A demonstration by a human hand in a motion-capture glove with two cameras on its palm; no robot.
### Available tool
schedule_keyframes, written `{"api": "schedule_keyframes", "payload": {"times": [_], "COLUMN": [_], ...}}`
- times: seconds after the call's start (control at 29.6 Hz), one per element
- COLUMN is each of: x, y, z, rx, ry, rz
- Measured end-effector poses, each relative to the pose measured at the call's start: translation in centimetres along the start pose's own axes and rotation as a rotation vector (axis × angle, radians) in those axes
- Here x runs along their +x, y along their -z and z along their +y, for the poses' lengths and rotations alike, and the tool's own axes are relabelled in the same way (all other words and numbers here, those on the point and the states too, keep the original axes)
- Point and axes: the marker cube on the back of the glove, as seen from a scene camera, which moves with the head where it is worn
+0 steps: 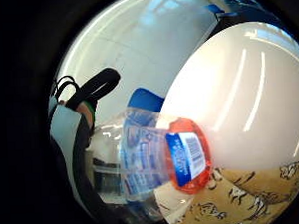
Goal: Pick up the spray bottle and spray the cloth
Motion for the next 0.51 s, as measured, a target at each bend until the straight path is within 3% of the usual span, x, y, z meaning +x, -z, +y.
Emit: {"api": "schedule_keyframes", "payload": {"times": [0.51], "x": [-1.7], "y": [-0.4], "z": [-0.8], "rx": [0.004], "ry": [0.036], "rz": [0.076]}}
